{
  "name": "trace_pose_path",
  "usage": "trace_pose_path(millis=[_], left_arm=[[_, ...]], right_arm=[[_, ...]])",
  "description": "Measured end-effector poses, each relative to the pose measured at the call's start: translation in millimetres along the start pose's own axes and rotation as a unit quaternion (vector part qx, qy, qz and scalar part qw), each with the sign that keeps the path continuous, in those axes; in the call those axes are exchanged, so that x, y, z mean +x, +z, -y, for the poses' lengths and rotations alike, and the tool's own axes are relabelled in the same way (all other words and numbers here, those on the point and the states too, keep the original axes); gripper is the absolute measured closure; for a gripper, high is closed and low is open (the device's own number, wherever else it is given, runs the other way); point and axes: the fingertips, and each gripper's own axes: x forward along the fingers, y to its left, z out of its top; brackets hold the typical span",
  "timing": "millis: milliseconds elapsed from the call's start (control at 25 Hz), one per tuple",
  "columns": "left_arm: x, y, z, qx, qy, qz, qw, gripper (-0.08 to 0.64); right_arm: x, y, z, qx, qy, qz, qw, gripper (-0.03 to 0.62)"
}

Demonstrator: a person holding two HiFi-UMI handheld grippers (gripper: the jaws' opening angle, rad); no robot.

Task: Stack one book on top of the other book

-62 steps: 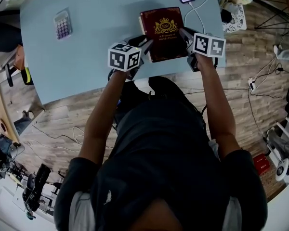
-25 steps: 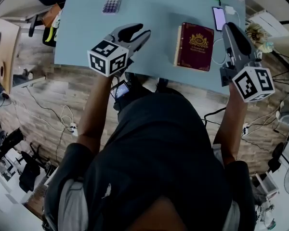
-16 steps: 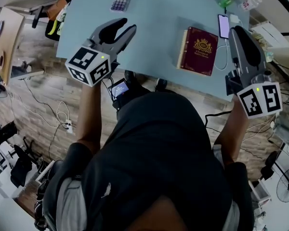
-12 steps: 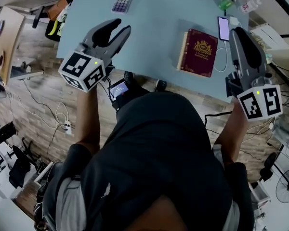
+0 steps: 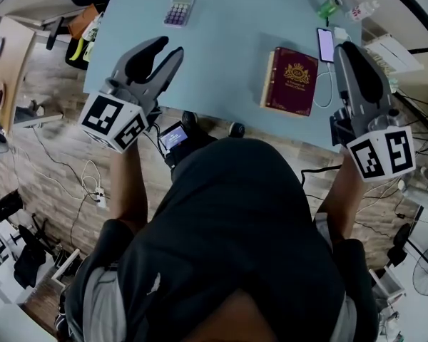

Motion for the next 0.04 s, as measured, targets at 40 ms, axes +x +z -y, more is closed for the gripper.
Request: trace_pose_path(millis=[40], left_arm=[[-2.4, -0.7, 0.0, 0.0, 0.001, 0.0, 1.0, 0.365]], right_arm=[[0.3, 0.6, -1.7, 0.0, 0.001, 0.0, 1.0, 0.535]])
